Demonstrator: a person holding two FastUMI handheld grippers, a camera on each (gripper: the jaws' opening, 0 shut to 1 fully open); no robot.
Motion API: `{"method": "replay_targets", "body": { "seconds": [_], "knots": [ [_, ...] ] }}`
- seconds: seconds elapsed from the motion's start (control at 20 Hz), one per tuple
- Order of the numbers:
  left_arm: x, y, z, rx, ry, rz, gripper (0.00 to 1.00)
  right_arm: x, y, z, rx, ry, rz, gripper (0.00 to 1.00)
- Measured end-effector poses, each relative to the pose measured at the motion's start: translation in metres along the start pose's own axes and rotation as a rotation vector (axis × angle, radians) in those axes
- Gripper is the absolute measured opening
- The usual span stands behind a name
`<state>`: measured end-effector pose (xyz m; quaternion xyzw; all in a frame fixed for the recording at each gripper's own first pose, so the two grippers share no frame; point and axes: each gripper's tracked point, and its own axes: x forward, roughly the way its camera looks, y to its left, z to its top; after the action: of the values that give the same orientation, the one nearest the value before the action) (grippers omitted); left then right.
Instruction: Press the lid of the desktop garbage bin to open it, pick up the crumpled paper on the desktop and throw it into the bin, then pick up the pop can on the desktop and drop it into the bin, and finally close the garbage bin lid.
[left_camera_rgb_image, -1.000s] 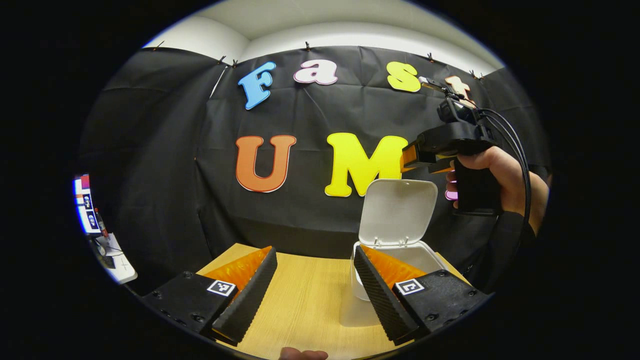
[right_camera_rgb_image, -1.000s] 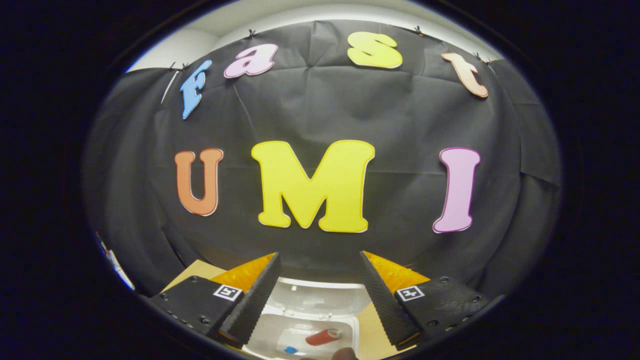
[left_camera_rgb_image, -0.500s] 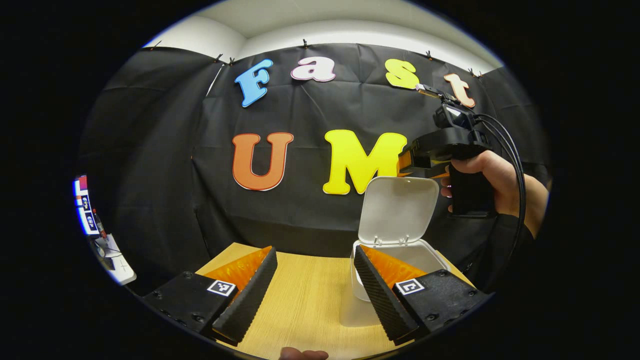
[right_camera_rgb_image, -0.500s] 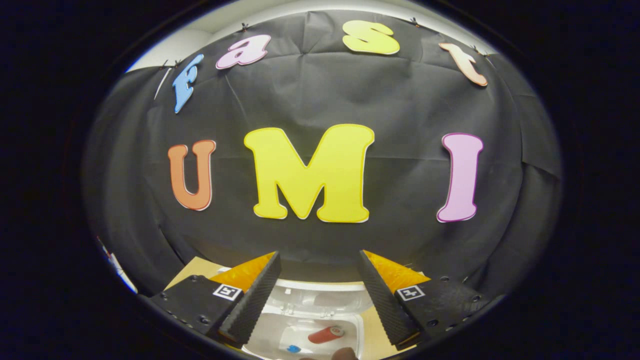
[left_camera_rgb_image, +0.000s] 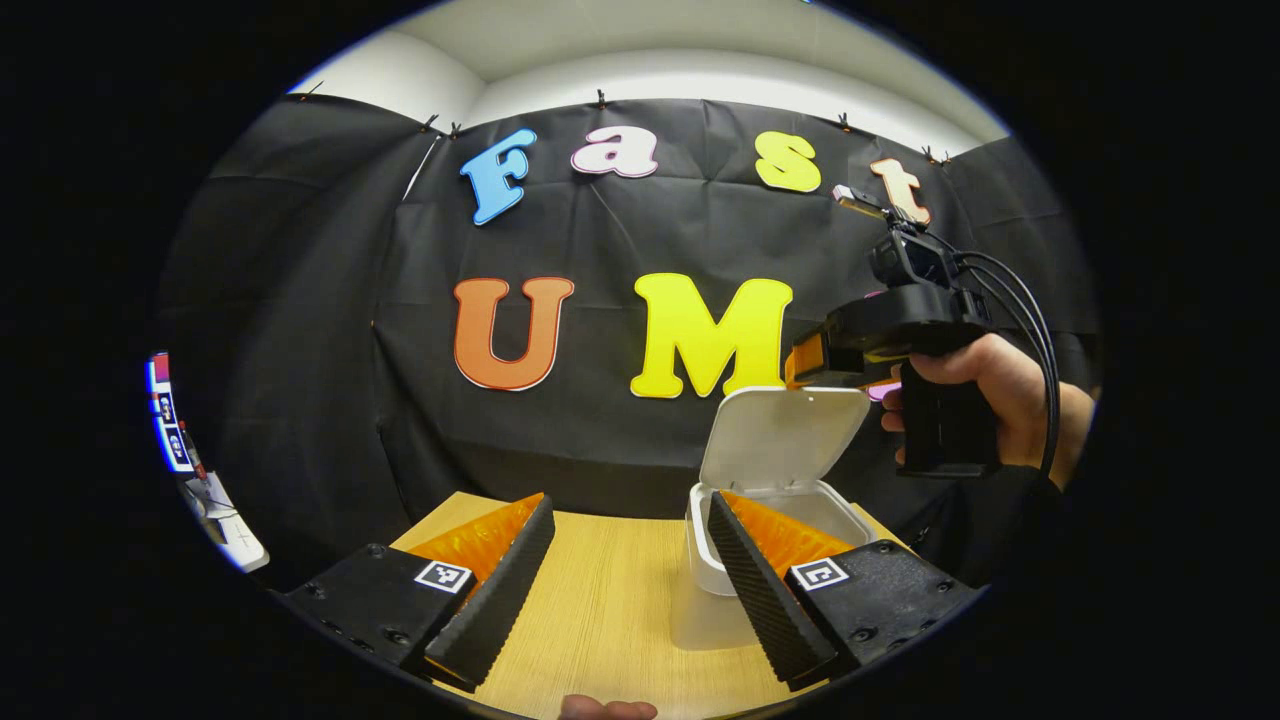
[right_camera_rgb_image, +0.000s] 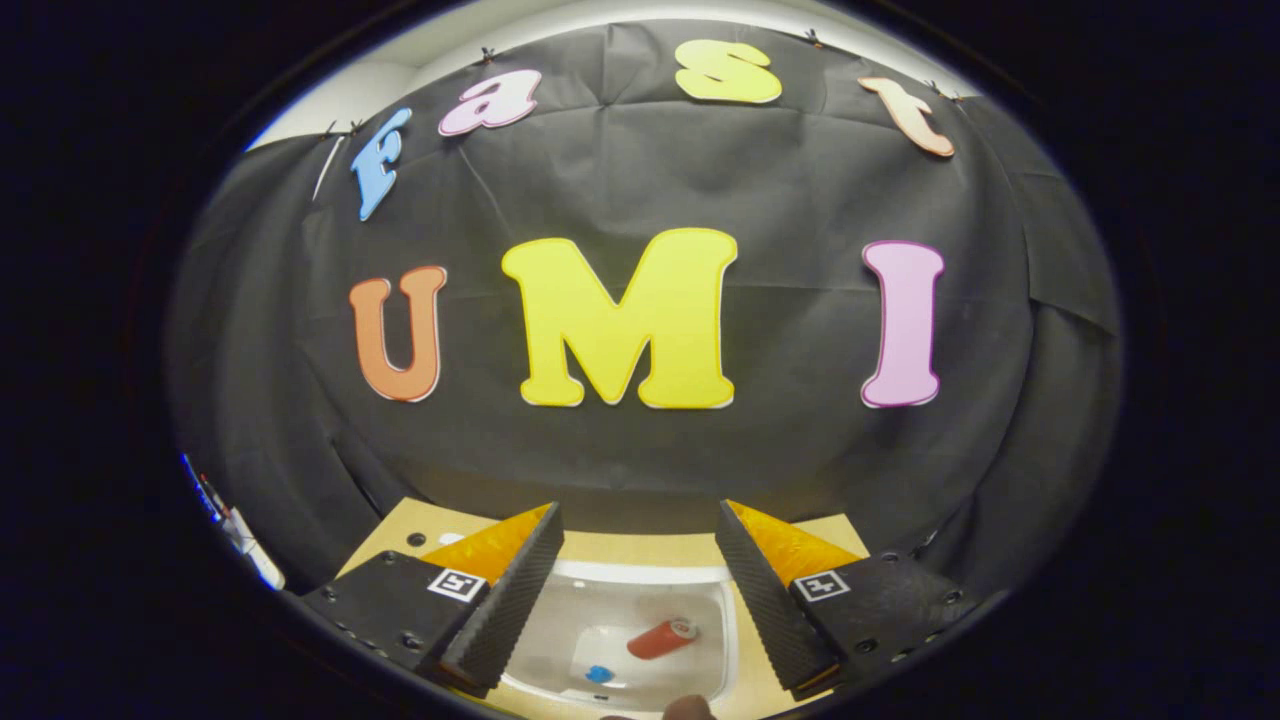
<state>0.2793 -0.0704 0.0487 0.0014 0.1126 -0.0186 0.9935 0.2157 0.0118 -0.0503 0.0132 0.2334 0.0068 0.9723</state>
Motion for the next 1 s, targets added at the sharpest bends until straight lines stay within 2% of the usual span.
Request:
{"method": "replay_targets", "body": {
  "seconds": [0.55, 1.0],
  "knots": [
    [-0.024, -0.004, -0.003, 0.022, -0.004, -0.054, 1.00, -0.038, -0.001, -0.089, 0.007, 0.113, -0.012, 0.95],
    [-0.030, -0.005, -0.007, 0.028, -0.001, -0.061, 1.00, -0.046, -0.003, -0.127, -0.011, 0.158, -0.019, 0.95]
  ]
}}
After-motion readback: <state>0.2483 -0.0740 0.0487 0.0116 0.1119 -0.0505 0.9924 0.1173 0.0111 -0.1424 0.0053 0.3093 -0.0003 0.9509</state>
